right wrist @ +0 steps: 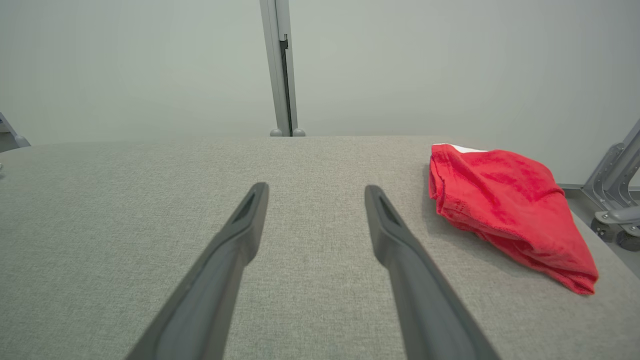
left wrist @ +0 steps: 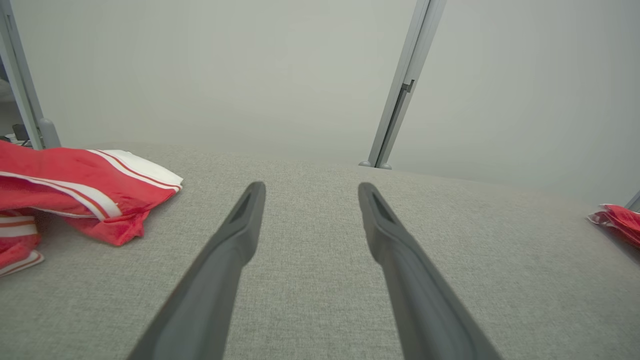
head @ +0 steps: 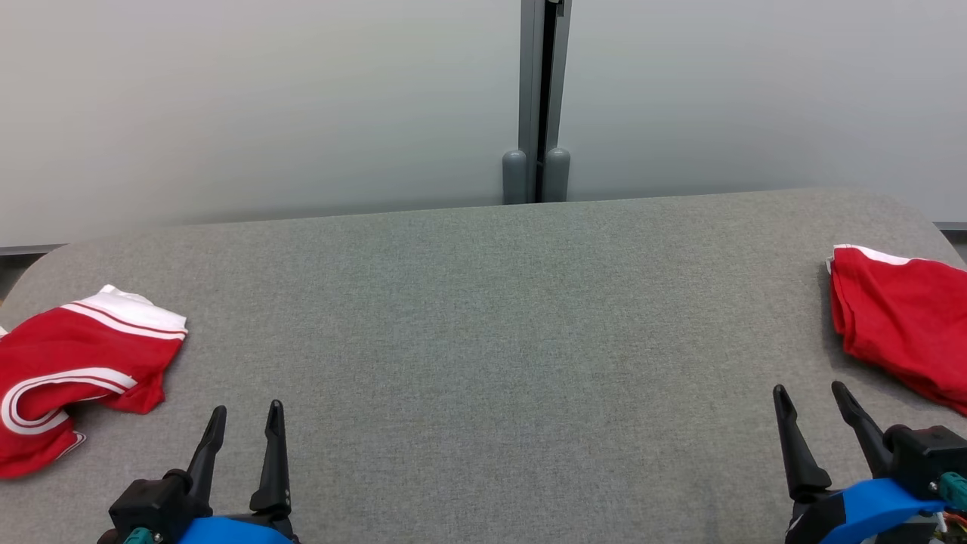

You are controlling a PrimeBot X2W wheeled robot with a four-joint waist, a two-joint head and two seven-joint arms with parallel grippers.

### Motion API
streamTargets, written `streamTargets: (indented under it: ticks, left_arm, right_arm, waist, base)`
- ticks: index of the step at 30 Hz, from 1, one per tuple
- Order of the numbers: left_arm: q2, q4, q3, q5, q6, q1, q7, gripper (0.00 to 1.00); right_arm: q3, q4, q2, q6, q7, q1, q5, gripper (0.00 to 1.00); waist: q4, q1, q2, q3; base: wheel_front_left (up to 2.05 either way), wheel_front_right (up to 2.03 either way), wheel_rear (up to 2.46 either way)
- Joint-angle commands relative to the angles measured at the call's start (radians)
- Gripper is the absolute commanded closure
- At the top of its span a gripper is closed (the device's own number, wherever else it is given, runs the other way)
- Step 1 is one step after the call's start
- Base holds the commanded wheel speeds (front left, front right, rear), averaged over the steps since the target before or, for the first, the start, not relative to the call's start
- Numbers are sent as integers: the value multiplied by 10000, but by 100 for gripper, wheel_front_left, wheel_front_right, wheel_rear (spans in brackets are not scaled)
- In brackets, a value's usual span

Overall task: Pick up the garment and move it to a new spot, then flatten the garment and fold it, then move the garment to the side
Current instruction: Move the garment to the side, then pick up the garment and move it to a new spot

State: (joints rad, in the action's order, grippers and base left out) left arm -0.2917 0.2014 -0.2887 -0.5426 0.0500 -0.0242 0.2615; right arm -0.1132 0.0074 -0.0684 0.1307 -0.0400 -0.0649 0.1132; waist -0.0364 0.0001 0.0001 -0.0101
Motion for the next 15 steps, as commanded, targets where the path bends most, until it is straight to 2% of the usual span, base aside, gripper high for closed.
streamTargets:
  ticks: [1,8,15]
  left_arm:
    - [13,23,61,44,-40,-105,43,0]
    - [56,16,130,77,-60,-91,45,0]
    - [137,68,157,176,-83,-8,46,0]
  right_arm:
    - [7,-10,31,2,-15,-119,-2,0]
    - [-19,-90,85,3,-64,-214,48,0]
    - [-7,-148,91,3,-91,-128,16,0]
  waist:
    - [-2,-1,-1,2]
    - [96,-1,-1,31]
    - [673,-1,-1,29]
  base:
    - [0,0,0]
    - [0,0,0]
    - [0,0,0]
